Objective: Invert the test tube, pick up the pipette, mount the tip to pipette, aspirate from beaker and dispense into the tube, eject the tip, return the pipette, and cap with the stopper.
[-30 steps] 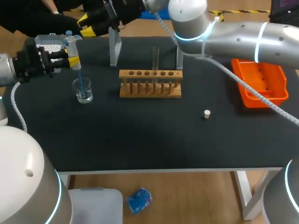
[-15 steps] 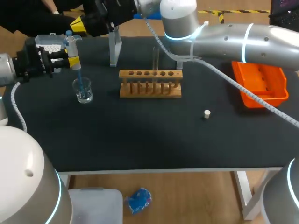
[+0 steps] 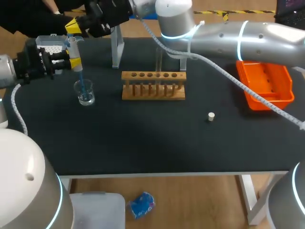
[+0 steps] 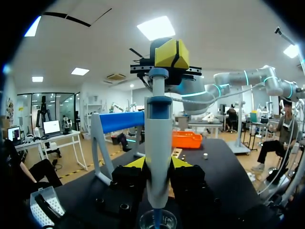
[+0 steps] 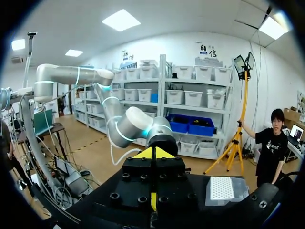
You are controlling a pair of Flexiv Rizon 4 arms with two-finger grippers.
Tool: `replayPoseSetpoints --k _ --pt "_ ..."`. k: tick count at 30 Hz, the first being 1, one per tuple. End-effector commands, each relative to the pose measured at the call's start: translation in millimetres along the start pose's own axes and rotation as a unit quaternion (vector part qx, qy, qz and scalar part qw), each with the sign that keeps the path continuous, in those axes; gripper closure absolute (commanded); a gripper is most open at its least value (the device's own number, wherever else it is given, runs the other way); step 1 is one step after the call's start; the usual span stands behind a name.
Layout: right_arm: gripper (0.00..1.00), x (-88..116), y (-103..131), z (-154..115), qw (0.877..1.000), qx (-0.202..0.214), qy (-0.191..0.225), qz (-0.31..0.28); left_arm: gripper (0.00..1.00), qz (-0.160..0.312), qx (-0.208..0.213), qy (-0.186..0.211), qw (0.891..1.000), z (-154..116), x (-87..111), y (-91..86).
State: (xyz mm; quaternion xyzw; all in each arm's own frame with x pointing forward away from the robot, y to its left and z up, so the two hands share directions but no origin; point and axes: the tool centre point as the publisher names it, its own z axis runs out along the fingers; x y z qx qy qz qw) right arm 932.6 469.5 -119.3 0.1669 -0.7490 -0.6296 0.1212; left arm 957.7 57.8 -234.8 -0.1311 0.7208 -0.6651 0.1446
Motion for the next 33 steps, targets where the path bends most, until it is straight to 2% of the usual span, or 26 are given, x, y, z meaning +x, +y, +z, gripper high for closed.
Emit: replayPoseSetpoints --k 1,33 --pt "1.00 -9 -3 5 1.000 -0.003 0.008 0.000 1.00 0.001 0.000 -0.001 1.000 0 0.6 0.1" --pt "1.00 -21 -15 6 0.999 -0.026 0.015 0.013 1.00 0.001 0.000 -0.001 1.000 0 0.6 0.1"
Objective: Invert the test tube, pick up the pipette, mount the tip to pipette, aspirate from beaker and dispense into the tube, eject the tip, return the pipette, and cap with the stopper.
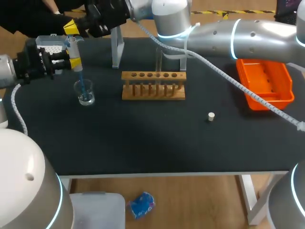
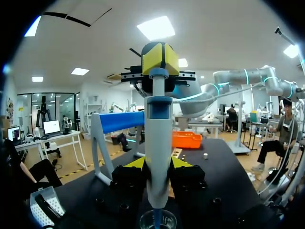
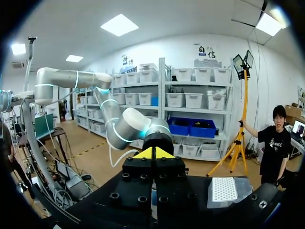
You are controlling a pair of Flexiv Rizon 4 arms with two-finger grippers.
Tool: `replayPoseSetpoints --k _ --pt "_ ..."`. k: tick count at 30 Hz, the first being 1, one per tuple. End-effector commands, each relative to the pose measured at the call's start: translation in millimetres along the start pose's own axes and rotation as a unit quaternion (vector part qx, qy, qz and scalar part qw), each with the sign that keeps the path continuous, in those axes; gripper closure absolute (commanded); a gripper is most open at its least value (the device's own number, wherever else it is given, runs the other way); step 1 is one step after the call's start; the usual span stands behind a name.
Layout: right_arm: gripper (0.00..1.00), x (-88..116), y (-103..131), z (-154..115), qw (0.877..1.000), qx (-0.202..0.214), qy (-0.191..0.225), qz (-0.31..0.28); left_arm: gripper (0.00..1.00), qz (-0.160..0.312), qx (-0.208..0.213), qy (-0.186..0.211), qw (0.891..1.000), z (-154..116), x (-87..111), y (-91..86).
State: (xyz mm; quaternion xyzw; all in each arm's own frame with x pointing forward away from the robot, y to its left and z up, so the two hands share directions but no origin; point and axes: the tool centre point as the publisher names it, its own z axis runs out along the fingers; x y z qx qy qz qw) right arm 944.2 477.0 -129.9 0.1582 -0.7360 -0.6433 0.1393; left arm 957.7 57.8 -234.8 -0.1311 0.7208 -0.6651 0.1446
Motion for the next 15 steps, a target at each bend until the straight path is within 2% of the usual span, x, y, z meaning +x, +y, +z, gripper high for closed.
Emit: replayPoseSetpoints --k 1,15 --pt "1.00 -8.2 -4.6 1.5 1.000 -0.004 0.007 0.000 1.00 0.001 0.000 -0.001 1.000 0.2 0.6 0.1" --pt "1.00 -12.5 -5.4 1.8 1.000 -0.004 0.011 0.001 1.00 0.001 0.000 -0.001 1.000 0.2 0.6 0.1"
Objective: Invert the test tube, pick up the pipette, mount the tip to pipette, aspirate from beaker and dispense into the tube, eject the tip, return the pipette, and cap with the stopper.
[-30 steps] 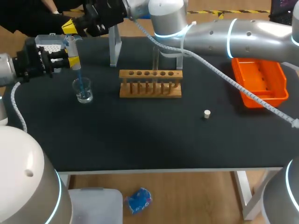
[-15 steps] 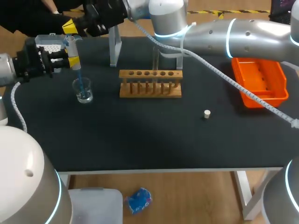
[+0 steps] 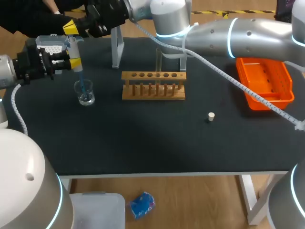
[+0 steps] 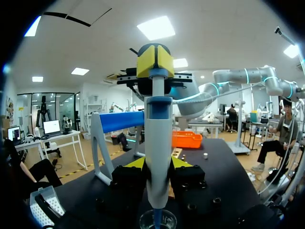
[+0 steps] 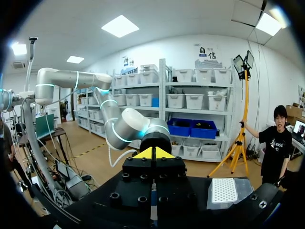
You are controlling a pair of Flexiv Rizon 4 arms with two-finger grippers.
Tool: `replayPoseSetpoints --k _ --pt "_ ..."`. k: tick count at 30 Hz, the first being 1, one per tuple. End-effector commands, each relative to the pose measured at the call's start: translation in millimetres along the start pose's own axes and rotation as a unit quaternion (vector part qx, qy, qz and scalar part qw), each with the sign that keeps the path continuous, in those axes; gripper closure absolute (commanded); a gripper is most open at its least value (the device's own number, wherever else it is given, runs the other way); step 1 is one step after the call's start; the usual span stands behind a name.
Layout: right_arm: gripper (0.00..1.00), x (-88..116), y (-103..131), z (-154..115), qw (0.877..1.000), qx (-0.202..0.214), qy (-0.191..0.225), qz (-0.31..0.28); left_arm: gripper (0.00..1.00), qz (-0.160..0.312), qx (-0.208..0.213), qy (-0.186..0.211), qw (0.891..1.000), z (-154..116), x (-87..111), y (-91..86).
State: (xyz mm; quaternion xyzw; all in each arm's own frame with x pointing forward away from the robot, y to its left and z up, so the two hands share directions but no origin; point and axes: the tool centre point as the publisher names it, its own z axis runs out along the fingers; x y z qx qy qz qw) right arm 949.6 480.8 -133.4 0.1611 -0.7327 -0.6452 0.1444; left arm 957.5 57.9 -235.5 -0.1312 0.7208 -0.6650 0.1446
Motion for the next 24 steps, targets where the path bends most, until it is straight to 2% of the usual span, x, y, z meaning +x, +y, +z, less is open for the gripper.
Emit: replayPoseSetpoints --k 1,24 --pt "1.00 -6.0 -2.2 0.1 1.000 0.000 0.005 0.001 1.00 0.001 0.000 -0.001 1.000 0.3 0.4 -0.6" --pt "1.00 -0.5 -8.5 2.8 1.000 0.003 0.005 0.008 1.00 0.001 0.000 -0.001 1.000 0.3 0.4 -0.6"
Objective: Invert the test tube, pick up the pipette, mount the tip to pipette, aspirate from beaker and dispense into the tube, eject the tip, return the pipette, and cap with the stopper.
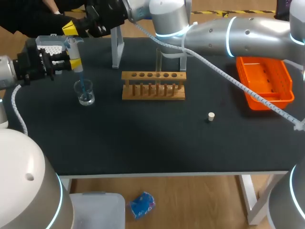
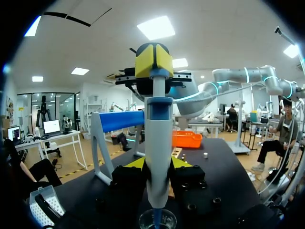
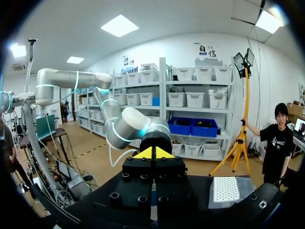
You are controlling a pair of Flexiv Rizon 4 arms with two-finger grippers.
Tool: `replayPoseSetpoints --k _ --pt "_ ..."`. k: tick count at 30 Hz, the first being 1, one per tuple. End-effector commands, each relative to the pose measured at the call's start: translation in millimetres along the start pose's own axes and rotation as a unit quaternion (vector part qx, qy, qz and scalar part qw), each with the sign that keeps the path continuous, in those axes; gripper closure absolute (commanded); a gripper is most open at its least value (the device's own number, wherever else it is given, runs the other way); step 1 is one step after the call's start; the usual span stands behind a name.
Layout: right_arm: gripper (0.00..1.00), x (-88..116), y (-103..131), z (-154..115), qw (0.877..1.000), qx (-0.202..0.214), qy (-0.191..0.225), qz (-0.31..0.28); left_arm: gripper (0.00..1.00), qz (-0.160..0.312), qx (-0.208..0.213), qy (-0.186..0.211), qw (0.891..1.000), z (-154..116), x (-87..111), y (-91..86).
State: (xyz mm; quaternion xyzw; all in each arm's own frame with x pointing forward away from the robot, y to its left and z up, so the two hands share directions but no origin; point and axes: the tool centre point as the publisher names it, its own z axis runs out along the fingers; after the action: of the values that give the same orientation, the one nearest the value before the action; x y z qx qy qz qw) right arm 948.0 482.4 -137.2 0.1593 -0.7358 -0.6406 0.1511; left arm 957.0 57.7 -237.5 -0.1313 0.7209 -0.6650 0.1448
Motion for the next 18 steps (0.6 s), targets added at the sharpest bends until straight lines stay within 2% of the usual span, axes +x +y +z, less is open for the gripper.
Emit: replayPoseSetpoints --k 1,18 --pt "1.00 -1.2 -5.5 0.4 1.000 -0.001 0.001 0.001 1.00 0.001 0.000 -0.001 1.000 0.2 -0.2 -2.5" --pt "1.00 1.6 -13.6 4.2 1.000 -0.003 0.000 0.012 1.00 0.001 0.000 -0.001 1.000 0.2 -0.2 -2.5"
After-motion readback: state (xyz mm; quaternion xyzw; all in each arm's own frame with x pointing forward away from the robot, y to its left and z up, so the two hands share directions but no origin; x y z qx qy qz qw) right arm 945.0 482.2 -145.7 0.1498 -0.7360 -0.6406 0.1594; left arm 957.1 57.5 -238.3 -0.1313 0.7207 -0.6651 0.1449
